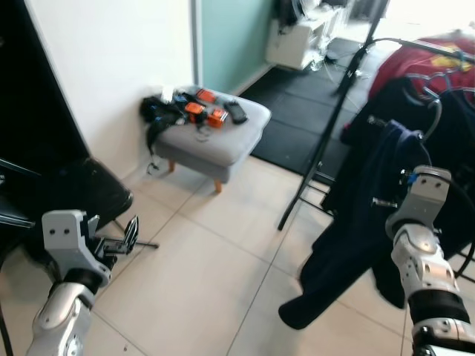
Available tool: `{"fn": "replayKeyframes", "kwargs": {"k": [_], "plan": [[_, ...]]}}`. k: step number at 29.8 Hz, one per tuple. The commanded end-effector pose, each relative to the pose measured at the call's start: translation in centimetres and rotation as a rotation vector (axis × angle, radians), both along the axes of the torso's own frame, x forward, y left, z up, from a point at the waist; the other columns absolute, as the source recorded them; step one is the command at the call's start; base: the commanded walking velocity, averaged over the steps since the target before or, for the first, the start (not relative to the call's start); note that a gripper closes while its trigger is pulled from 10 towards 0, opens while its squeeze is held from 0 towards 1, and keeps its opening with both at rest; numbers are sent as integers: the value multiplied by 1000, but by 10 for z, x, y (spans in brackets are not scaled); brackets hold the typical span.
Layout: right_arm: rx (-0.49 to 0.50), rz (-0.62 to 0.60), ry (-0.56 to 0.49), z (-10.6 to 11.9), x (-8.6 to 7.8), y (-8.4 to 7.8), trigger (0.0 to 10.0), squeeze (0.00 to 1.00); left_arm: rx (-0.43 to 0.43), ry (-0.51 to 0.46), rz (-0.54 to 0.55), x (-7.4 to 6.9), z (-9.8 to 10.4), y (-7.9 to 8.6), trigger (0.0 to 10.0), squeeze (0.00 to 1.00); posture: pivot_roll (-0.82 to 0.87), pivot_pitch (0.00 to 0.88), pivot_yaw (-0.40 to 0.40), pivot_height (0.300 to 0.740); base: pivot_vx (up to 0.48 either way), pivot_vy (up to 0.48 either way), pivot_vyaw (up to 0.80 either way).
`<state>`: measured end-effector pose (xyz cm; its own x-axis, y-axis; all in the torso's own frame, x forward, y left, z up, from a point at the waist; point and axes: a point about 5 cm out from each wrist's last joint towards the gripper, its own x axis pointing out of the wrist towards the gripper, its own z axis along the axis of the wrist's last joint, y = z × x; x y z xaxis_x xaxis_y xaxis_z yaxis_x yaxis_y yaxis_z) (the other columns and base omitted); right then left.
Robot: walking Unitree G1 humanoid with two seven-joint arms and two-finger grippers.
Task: Hang hanger
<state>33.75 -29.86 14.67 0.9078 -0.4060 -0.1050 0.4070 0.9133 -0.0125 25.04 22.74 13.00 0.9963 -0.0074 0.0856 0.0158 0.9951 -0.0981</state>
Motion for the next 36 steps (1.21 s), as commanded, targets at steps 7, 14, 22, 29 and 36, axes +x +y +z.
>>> {"fn": "replayKeyframes", "kwargs": {"k": [7, 14, 22, 29, 36], "plan": [[-2, 22, -59, 18, 6, 2, 0, 0, 0, 8, -15, 0, 0, -2, 10000, 0, -84, 99, -15, 740, 480, 0, -743], [-6, 54, -82, 24, 10, 7, 0, 0, 0, 5, -15, 0, 1, -3, 10000, 0, -85, 97, -14, 740, 480, 0, -229], [33, 168, -120, 30, 16, 24, 0, 0, -2, 6, -26, 1, 2, -8, 10000, 0, -84, 98, -13, 740, 480, 0, 0], [69, 319, -126, 34, 20, 43, 0, 0, 0, 8, -20, 1, 2, -8, 10000, 0, -85, 99, -13, 740, 480, 0, 0], [140, 386, -136, 38, 22, 52, 0, 0, 5, 12, -17, 1, 2, -8, 10000, 0, -86, 100, -11, 740, 480, 0, 0]]}}
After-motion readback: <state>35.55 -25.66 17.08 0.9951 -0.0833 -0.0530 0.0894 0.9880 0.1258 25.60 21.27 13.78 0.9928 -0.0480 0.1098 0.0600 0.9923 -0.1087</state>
